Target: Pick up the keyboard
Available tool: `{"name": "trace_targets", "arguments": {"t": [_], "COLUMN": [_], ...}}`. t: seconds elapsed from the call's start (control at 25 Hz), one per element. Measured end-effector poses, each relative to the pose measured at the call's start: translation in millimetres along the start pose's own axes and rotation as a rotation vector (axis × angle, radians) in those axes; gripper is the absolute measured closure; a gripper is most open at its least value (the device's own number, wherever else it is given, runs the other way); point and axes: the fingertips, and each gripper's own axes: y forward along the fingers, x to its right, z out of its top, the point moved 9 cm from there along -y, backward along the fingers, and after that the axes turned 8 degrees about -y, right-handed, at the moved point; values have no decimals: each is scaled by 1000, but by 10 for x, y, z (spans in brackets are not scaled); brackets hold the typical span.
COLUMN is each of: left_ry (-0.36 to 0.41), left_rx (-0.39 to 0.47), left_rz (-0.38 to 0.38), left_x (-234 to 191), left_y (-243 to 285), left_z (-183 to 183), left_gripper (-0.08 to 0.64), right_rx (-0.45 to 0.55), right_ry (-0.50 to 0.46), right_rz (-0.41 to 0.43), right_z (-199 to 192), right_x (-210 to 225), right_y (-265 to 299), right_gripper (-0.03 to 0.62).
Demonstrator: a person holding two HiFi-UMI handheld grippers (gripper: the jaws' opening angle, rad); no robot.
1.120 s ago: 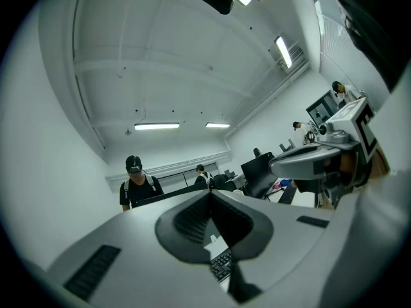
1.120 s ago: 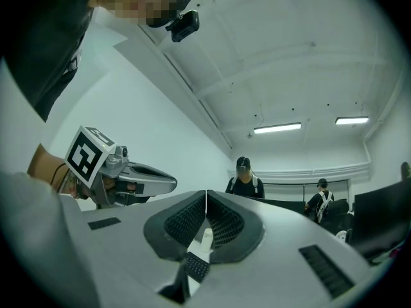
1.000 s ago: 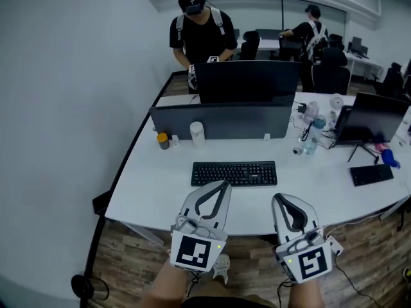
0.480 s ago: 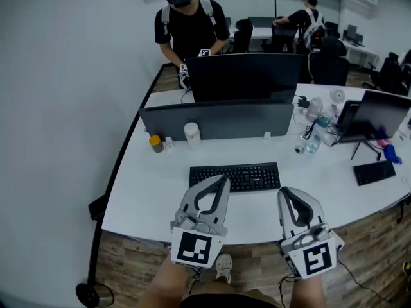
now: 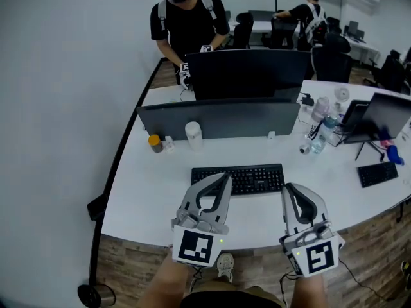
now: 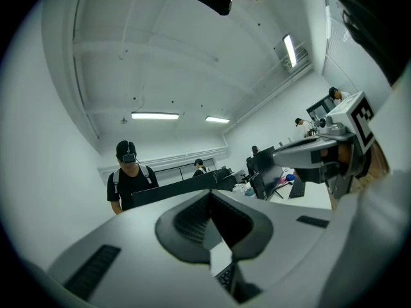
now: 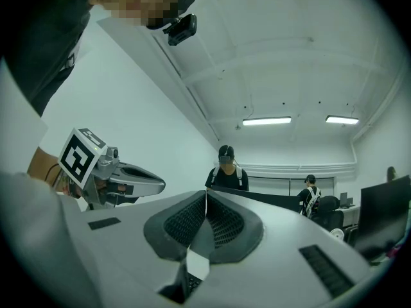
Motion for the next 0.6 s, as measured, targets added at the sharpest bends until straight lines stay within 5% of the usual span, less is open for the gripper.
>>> {"name": "trace_targets", "arguments": {"t": [0.6], "left_ry": [13], "left_rx": [25], "left_rz": [-37], "left_x": [-668], "left_y": [502], "left_z": [-245], "left_gripper": [552], "right_rx": [-12], "right_ry": [-27], "right_rz": [-45], "right_z": [-199], "right_x": [75], "right_y": [846], "right_gripper": [560]}}
